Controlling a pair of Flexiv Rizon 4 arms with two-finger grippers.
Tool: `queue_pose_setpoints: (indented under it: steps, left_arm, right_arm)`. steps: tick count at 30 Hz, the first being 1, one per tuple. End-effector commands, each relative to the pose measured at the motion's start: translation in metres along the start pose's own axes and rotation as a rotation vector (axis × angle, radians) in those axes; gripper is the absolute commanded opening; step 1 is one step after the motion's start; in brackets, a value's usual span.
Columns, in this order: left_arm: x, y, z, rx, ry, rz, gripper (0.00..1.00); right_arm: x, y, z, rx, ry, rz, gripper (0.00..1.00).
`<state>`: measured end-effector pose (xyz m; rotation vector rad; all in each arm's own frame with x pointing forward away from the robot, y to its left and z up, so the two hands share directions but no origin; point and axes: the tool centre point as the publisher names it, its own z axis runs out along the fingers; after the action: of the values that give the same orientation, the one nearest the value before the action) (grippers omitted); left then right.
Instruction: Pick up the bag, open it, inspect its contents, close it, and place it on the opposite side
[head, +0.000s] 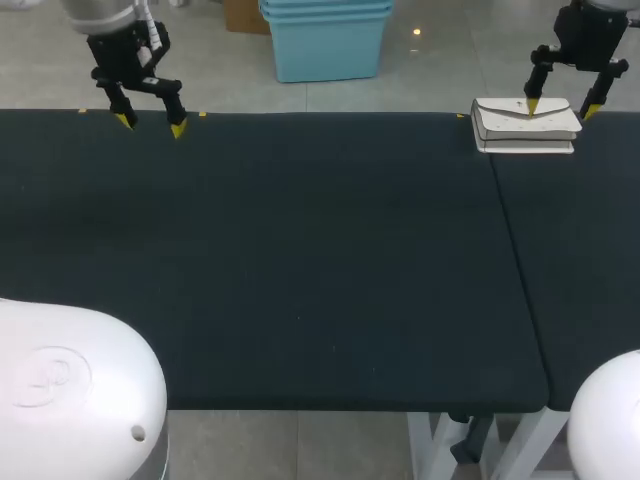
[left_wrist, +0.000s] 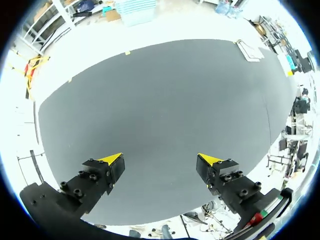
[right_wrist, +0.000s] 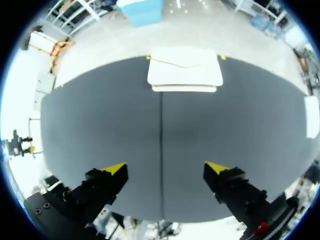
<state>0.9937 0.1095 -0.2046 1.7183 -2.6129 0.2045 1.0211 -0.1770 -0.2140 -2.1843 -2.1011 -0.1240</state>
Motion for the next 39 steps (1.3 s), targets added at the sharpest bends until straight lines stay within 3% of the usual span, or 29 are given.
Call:
queue_pose_setpoints:
  steps: [1, 5, 13, 22, 32, 39]
  left_arm:
    - [0.005, 0.013, 0.011, 0.252, 0.145, 0.383, 1.00]
    - [0.018, 0.018, 0.015, 0.332, 0.186, 0.563, 1.00]
    - [0.036, 0.021, 0.029, 0.395, 0.248, 0.804, 1.00]
    - [0.048, 0.028, 0.044, 0.486, 0.355, 1.045, 1.00]
    - [0.056, 0.023, 0.058, 0.508, 0.403, 1.207, 1.00]
    - [0.057, 0.022, 0.058, 0.504, 0.399, 1.206, 1.00]
  right_arm:
    - [-0.023, 0.020, 0.007, 0.046, 0.105, 0.031, 1.00]
    - [-0.038, 0.033, 0.011, 0.019, 0.168, 0.066, 1.00]
    - [-0.062, 0.064, 0.027, -0.043, 0.270, 0.108, 1.00]
    - [-0.085, 0.095, 0.047, -0.066, 0.311, 0.141, 1.00]
    - [-0.104, 0.121, 0.063, -0.097, 0.353, 0.160, 1.00]
    - [-0.113, 0.138, 0.074, -0.100, 0.385, 0.170, 1.00]
